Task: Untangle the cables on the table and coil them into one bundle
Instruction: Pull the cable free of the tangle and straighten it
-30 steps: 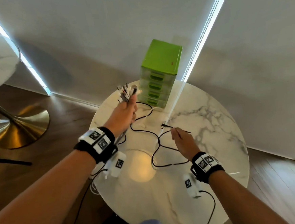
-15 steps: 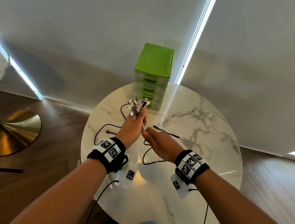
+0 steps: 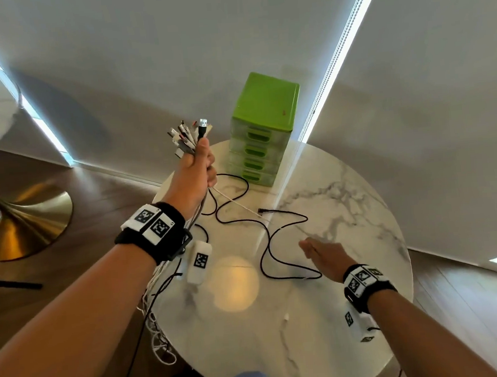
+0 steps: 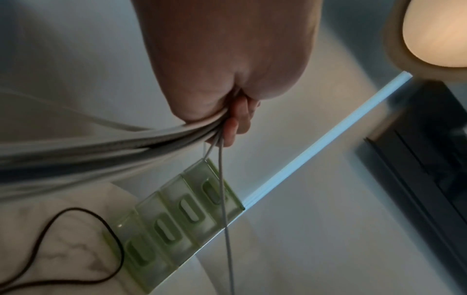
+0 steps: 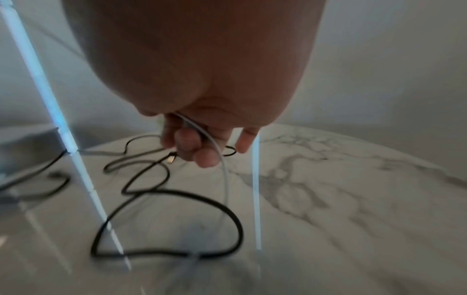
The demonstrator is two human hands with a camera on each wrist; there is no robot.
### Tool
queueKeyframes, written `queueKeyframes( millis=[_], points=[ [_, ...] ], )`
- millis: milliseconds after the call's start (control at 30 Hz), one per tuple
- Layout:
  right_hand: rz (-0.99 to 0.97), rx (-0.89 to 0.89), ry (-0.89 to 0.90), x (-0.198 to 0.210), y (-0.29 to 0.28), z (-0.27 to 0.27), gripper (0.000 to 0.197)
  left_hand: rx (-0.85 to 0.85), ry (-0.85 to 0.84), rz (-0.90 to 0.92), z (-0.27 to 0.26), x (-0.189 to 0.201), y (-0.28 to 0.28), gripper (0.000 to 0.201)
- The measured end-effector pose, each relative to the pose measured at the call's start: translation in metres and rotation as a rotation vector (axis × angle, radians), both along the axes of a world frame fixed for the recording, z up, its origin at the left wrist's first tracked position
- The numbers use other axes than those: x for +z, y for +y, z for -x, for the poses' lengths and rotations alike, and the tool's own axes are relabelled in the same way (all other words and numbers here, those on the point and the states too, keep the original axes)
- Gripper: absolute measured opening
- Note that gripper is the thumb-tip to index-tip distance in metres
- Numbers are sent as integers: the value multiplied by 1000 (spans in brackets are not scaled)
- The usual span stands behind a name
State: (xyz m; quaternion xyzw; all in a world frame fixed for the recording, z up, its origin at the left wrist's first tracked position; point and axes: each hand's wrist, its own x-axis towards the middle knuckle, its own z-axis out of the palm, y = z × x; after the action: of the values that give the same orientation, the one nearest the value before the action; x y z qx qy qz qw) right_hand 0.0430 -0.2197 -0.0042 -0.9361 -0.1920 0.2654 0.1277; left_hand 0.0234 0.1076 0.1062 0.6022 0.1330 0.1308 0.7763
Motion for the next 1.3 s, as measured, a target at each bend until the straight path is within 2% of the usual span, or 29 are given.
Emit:
queueKeyframes(
  millis=[67,133,200,300,433,500,600,733,800,867,967,1033,1133,1300],
  points=[
    [-59,-139,-83,5,4,-11,36,-34,37,-65,1,-7,-6,31],
    [-237,-267,-137,21,21,-17,34,-117,70,-132,3,-21,-18,29],
    [-383,-294,-184,40,43,-17,33,-208,120,-189,5,-37,-32,34],
    [-564,-199,-179,66,74,-7,29,-286,217,-163,7,-50,-58,48],
    [-593,-15,-123,81,98,6,24,-316,271,-87,9,-50,-73,37],
    [-586,35,-98,82,100,6,23,-307,227,-69,10,-48,-71,28],
    [-516,76,-63,74,93,3,32,-231,177,-69,11,-40,-61,15],
    [-218,141,-62,51,72,-3,40,-85,160,-215,14,-28,-30,30],
    [-114,101,-109,41,66,-10,38,-35,134,-334,19,-21,-14,30],
    [-91,15,-201,36,68,-20,34,-21,119,-434,26,-19,-3,25],
    [-158,18,-386,40,96,-37,30,26,141,-415,41,-18,16,29],
    [-282,98,-313,50,123,-42,32,75,171,-337,52,-16,28,38],
    [-389,286,-181,59,174,-33,30,181,168,-310,74,-10,50,35],
    [-500,365,-78,51,252,2,11,338,220,-331,120,-8,91,40]
  ],
)
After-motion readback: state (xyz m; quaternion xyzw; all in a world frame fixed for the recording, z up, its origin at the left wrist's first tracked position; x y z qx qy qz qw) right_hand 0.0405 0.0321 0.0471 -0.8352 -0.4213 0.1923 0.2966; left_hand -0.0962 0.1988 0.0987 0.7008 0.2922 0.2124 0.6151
